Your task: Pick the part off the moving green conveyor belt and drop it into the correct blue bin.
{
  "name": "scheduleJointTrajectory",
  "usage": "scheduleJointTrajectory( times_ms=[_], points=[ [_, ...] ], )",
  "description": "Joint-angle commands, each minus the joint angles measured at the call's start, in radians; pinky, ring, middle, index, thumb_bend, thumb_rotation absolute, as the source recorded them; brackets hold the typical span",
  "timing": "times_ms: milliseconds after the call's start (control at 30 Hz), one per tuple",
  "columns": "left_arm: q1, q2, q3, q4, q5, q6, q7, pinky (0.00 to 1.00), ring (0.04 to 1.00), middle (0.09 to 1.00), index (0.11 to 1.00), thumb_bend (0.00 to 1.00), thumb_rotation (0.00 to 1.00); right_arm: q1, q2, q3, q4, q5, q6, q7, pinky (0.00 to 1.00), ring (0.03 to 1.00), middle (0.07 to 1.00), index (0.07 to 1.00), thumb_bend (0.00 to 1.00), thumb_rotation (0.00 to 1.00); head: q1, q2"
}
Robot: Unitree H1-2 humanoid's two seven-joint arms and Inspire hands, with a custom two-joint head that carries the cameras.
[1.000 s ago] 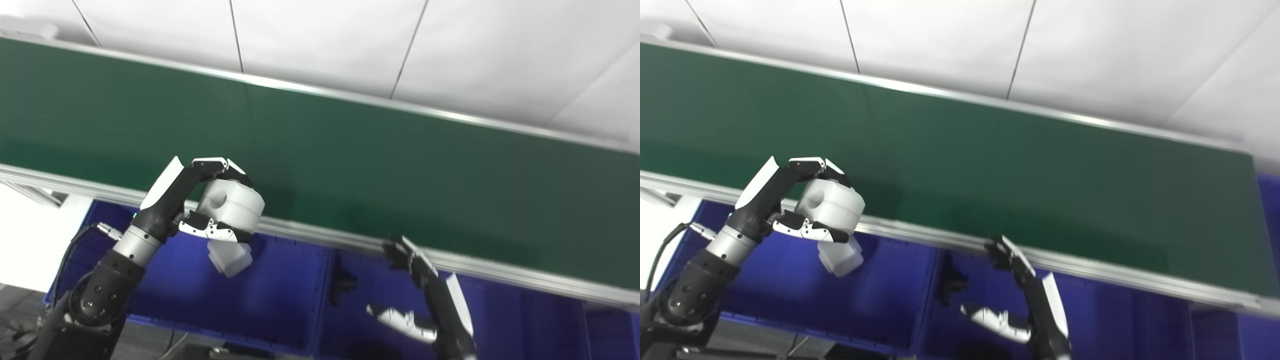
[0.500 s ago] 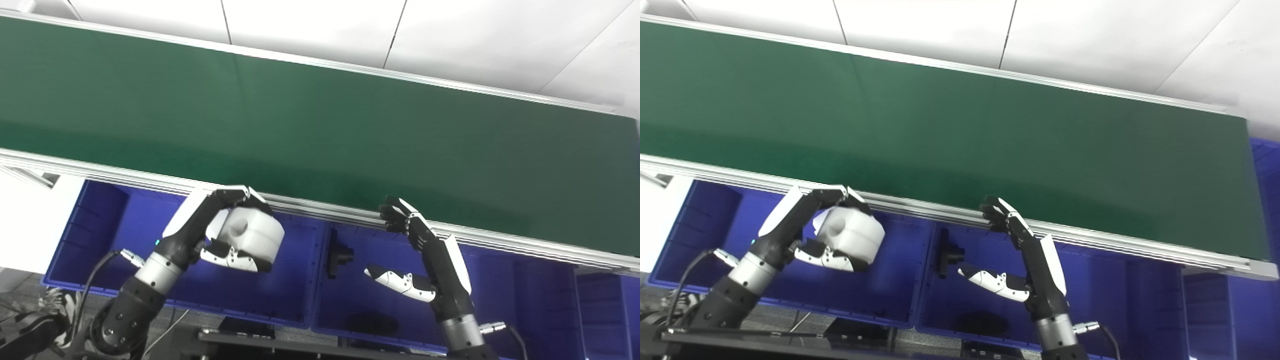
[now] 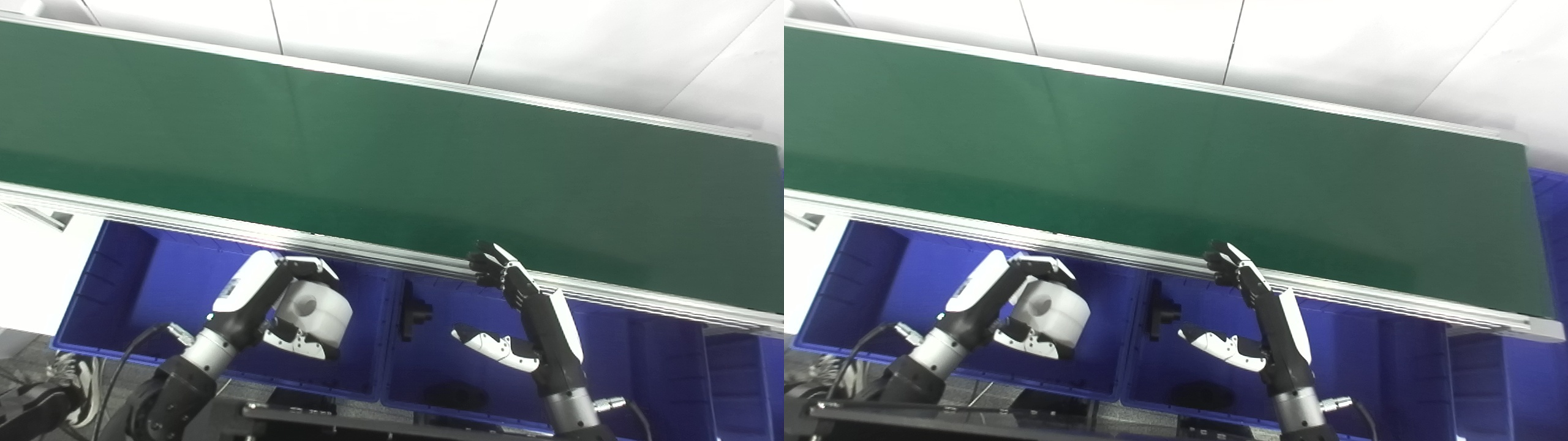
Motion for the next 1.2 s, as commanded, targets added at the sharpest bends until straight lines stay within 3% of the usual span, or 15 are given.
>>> scheduleJointTrajectory(
  times_ms=[0,33,67,100,133,333,467,533,600,700,833,1000,1067,1167],
  points=[
    [0.005,0.008,-0.009,-0.046,0.113,0.062,0.0,0.7,0.676,0.626,0.485,0.51,0.04,0.003,-0.003,-0.003,-0.042,0.01,0.011,0.009,0.76,0.803,0.809,0.862,0.76,0.44,0.005,0.002],
    [0.003,0.01,-0.015,-0.056,0.149,0.096,-0.016,0.75,0.708,0.677,0.492,0.5,0.05,0.003,-0.004,-0.003,-0.043,0.013,0.012,0.011,0.77,0.807,0.812,0.865,0.75,0.43,0.005,0.002],
    [0.002,0.015,-0.022,-0.07,0.18,0.126,-0.037,0.81,0.747,0.728,0.629,0.55,0.2,0.003,-0.004,-0.004,-0.044,0.016,0.012,0.012,0.77,0.81,0.813,0.867,0.75,0.43,0.007,0.002],
    [0.0,0.019,-0.031,-0.09,0.211,0.159,-0.071,0.85,0.771,0.755,0.684,0.57,0.32,0.004,-0.004,-0.005,-0.045,0.017,0.013,0.013,0.77,0.811,0.813,0.867,0.75,0.42,0.008,0.002],
    [-0.002,0.024,-0.039,-0.109,0.235,0.188,-0.103,0.9,0.815,0.79,0.74,0.63,0.59,0.005,-0.003,-0.006,-0.046,0.016,0.014,0.014,0.77,0.81,0.81,0.866,0.75,0.42,0.01,0.0],
    [-0.015,0.05,-0.07,-0.188,0.282,0.297,-0.251,0.99,0.905,0.874,0.833,0.71,0.85,0.011,0.005,-0.007,-0.044,0.006,0.008,0.007,0.76,0.805,0.806,0.86,0.75,0.43,0.01,-0.005],
    [-0.004,0.05,-0.067,-0.21,0.245,0.309,-0.254,1.0,0.926,0.902,0.868,0.75,0.9,0.021,0.008,-0.005,-0.05,0.007,0.01,0.006,0.76,0.81,0.808,0.861,0.75,0.43,0.007,-0.008],
    [0.011,0.038,-0.052,-0.209,0.171,0.289,-0.221,1.0,0.927,0.912,0.871,0.77,0.88,0.025,0.009,-0.005,-0.048,0.005,0.007,0.005,0.76,0.808,0.808,0.861,0.75,0.43,0.002,-0.011],
    [0.024,0.029,-0.039,-0.202,0.089,0.262,-0.187,1.0,0.931,0.922,0.873,0.75,0.8,0.031,0.01,-0.005,-0.047,0.001,0.006,0.004,0.77,0.813,0.809,0.864,0.75,0.44,-0.005,-0.016],
    [0.041,0.015,-0.025,-0.178,-0.071,0.201,-0.144,0.94,0.921,0.925,0.88,0.74,0.73,0.04,0.008,-0.005,-0.054,-0.003,0.01,0.006,0.77,0.819,0.813,0.866,0.75,0.44,-0.013,-0.022],
    [0.035,-0.026,-0.017,-0.096,-0.382,0.072,-0.128,0.84,0.907,0.916,0.878,0.76,0.67,0.057,0.005,-0.005,-0.047,-0.015,-0.009,0.001,0.75,0.81,0.813,0.867,0.75,0.44,-0.039,-0.05],
    [-0.005,-0.075,-0.027,0.034,-0.53,-0.142,-0.095,0.84,0.875,0.878,0.851,0.75,0.66,0.082,0.004,0.001,-0.033,-0.042,-0.037,-0.011,0.74,0.815,0.822,0.87,0.76,0.44,-0.08,-0.091],
    [-0.015,-0.091,-0.032,0.077,-0.57,-0.182,-0.086,0.84,0.863,0.862,0.835,0.77,0.65,0.092,0.005,0.008,-0.034,-0.046,-0.031,-0.011,0.75,0.825,0.83,0.877,0.77,0.44,-0.1,-0.102],
    [-0.014,-0.095,-0.034,0.112,-0.623,-0.189,-0.087,0.84,0.857,0.846,0.816,0.78,0.6,0.101,0.008,0.016,-0.021,-0.072,-0.042,-0.022,0.75,0.825,0.834,0.88,0.77,0.45,-0.122,-0.128]
  ],
)
